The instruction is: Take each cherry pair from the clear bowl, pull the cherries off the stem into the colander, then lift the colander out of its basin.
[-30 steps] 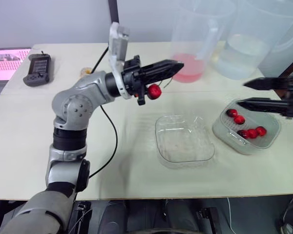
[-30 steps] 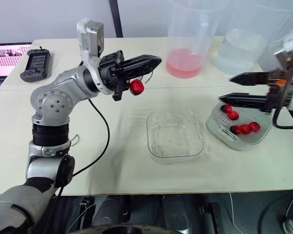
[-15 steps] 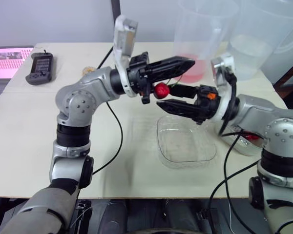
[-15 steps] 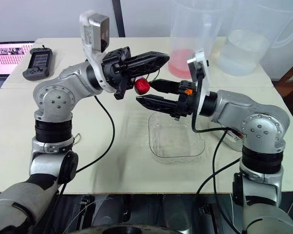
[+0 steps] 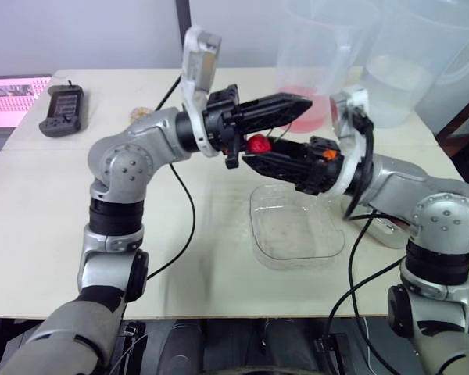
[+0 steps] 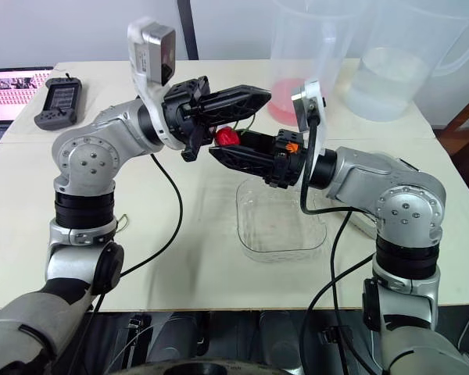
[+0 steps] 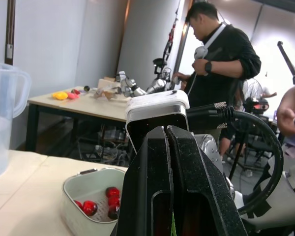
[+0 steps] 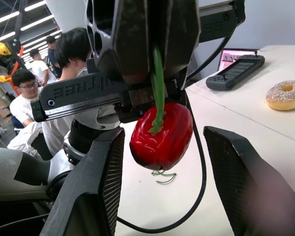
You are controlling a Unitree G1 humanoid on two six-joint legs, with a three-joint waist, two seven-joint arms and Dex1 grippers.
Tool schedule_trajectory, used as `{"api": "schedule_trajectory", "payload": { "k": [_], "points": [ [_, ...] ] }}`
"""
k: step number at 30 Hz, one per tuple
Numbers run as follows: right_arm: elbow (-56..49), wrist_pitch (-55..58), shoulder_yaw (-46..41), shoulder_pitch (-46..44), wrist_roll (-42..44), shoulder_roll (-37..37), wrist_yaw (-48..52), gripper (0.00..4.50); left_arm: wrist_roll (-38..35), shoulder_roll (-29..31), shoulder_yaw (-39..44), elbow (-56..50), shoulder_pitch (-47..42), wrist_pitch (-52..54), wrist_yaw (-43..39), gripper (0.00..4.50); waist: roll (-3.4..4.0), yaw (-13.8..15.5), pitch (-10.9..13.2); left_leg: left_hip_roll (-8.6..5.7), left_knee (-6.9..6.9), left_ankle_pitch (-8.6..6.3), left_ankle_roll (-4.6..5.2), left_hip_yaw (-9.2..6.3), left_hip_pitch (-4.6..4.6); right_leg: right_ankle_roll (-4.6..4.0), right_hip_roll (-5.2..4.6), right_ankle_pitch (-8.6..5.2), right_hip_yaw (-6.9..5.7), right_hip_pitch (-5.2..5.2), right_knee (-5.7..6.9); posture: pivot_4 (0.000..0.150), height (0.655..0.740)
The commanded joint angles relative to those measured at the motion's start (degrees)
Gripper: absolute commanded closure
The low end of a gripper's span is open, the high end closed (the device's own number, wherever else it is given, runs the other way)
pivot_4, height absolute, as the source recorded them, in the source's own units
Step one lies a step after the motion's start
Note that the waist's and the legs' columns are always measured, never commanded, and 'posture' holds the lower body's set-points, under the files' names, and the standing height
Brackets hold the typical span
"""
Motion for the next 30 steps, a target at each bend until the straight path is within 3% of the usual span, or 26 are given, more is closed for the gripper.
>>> {"api": "schedule_trajectory", "payload": {
  "k": [1,4,12,22,26,30],
  "points": [
    [-1.2,-0.9,-0.5,-1.1,2.3,-0.3,-0.7,2.33,0.0,0.5,-0.4,-1.2,-1.4,-0.4,-0.9,4.50,0.00,-0.1,0.0,0.00,0.00,0.00,0.00,0.00,0.00,0.00,0.00,0.00,0.00,0.00,0.00,0.150,0.7400],
    [-1.3,-1.2,-0.2,-1.3,2.6,-0.6,-1.3,3.54,0.0,0.6,-0.8,-1.5,-1.2,-0.6,-1.1,4.50,0.00,0.0,0.0,0.00,0.00,0.00,0.00,0.00,0.00,0.00,0.01,0.00,0.00,0.00,0.00,0.150,0.7400],
    [-1.8,0.2,1.3,-0.4,3.5,-2.9,-1.3,3.54,0.7,0.5,-0.8,-1.0,-1.3,-1.6,-1.4,4.50,0.00,0.0,0.0,0.00,0.00,0.00,0.00,0.00,0.00,-0.01,0.01,0.00,0.00,0.00,0.00,0.150,0.7400],
    [-3.9,5.6,4.3,1.9,3.5,-12.8,4.2,3.54,2.1,0.2,-0.7,-1.4,-0.5,-3.7,-1.1,4.50,0.00,0.0,0.0,0.00,0.01,0.00,0.01,0.01,-0.02,-0.02,0.00,-0.02,0.01,0.00,-0.04,0.150,0.7400],
    [-1.6,5.3,-1.2,2.8,1.7,-21.8,9.4,3.54,2.7,1.5,0.0,-1.6,0.1,-4.1,-1.2,4.50,0.00,0.2,0.0,0.00,0.02,-0.01,0.01,0.02,-0.03,-0.03,0.00,-0.02,0.01,0.00,-0.05,0.150,0.7400],
    [7.2,-1.9,-3.7,6.6,-13.1,-38.3,19.2,3.54,4.0,4.1,0.3,-1.5,1.4,-5.0,-2.0,4.50,-0.01,0.5,0.0,-0.01,0.02,-0.02,0.04,0.05,-0.05,-0.06,-0.02,-0.05,0.01,0.01,-0.15,0.150,0.7400]
  ]
}}
